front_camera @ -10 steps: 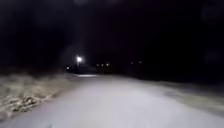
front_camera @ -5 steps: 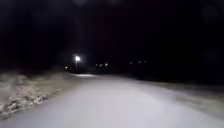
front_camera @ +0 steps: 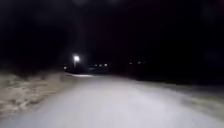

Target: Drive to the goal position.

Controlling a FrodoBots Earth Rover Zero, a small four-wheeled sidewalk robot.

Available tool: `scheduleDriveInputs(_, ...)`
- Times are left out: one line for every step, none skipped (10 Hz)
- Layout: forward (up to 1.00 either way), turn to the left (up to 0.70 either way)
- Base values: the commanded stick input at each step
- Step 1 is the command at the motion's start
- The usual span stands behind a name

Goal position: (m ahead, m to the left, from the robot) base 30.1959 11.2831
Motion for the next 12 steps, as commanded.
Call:
scheduleDriveInputs(0.7,0.0)
scheduleDriveInputs(0.7,0.0)
scheduleDriveInputs(0.7,0.0)
scheduleDriveInputs(0.7,0.0)
scheduleDriveInputs(0.7,0.13)
scheduleDriveInputs(0.7,0.34)
scheduleDriveInputs(0.7,0.35)
scheduleDriveInputs(0.7,0.35)
scheduleDriveInputs(0.7,0.35)
scheduleDriveInputs(0.7,0.35)
scheduleDriveInputs(0.7,0.35)
scheduleDriveInputs(0.7,0.16)
